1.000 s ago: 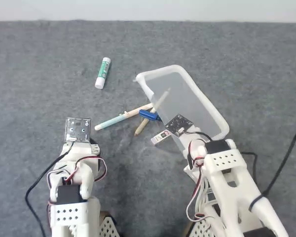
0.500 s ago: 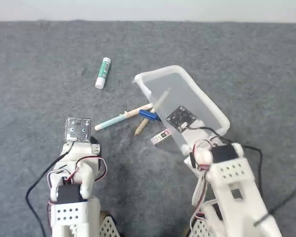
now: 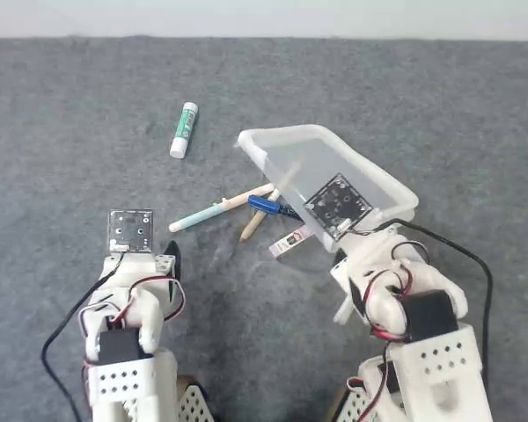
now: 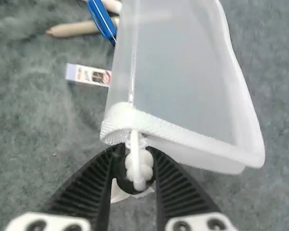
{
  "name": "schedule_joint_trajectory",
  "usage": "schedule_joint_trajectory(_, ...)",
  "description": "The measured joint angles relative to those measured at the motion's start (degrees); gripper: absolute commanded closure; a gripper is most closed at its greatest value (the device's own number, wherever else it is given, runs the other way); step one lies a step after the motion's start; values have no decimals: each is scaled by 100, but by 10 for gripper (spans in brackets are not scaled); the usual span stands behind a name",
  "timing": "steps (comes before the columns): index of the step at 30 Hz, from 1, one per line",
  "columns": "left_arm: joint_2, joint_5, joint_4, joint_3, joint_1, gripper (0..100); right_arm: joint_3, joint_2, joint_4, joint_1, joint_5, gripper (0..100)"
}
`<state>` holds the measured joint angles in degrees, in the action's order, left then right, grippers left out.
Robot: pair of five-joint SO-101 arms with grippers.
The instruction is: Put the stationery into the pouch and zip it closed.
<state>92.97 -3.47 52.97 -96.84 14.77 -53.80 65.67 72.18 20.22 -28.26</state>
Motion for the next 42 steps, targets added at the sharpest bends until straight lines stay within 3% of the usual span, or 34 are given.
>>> schedule_joint_trajectory(14, 0, 26, 264, 1495, -26, 825, 18, 0, -1055, 949, 220, 991)
schedule_joint_trajectory(23, 26, 1002, 457, 2646, -897, 818, 18, 0, -1424, 1266, 712, 991)
schedule_joint_trajectory(28, 26, 1275, 712, 2655, -1213, 684, 18, 0, -1424, 1266, 835, 991)
schedule_joint_trajectory(35, 26, 1618, 1152, 2796, -1284, 679, 18, 0, -1424, 1266, 870, 991)
schedule_joint_trajectory(42, 26, 1811, 1169, 2813, -2084, 677, 18, 0, -1424, 1468, 870, 991)
